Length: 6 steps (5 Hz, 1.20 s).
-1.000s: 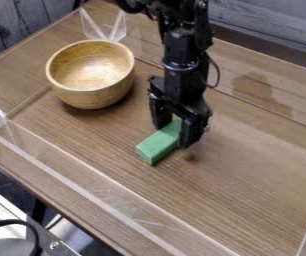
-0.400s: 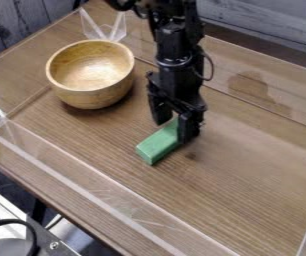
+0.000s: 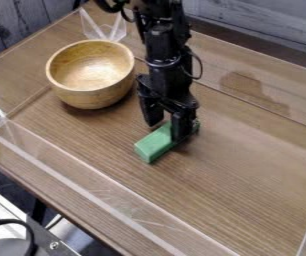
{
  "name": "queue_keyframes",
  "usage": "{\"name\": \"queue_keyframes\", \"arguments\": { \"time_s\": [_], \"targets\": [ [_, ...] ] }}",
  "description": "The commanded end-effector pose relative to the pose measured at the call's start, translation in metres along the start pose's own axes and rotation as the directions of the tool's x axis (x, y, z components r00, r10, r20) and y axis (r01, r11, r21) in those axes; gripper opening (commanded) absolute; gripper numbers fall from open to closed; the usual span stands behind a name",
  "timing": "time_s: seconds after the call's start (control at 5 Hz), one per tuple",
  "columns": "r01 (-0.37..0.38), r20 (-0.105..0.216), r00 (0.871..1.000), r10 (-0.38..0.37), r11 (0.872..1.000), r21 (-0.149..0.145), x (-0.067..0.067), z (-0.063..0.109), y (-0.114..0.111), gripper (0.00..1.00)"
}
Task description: Put the green block in the brown bowl
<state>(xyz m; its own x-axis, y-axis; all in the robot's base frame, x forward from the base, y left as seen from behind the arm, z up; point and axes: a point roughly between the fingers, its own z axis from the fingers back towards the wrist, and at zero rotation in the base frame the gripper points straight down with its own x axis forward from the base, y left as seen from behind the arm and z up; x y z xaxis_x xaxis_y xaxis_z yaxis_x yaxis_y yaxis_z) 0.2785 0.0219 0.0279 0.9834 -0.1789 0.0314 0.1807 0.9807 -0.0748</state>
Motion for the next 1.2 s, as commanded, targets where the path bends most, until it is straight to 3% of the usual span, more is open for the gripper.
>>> {"name": "queue_keyframes", "arguments": {
  "time_s": [0.0,0.2,0.4,0.8,1.0],
  "targets": [
    [-0.014,0.013,1.000,0.014,1.000,0.019,0.006,-0.001,-0.006,0.00],
    [-0.035,0.003,0.999,0.035,0.999,0.026,0.006,-0.002,-0.014,0.00],
    [-0.071,0.005,0.997,0.071,0.997,0.003,0.011,0.001,-0.013,0.00],
    [-0.072,-0.024,0.997,0.072,0.997,0.018,0.008,0.010,-0.013,0.00],
    [-0.078,0.002,0.997,0.078,0.996,0.031,0.008,0.023,-0.015,0.00]
  ]
}}
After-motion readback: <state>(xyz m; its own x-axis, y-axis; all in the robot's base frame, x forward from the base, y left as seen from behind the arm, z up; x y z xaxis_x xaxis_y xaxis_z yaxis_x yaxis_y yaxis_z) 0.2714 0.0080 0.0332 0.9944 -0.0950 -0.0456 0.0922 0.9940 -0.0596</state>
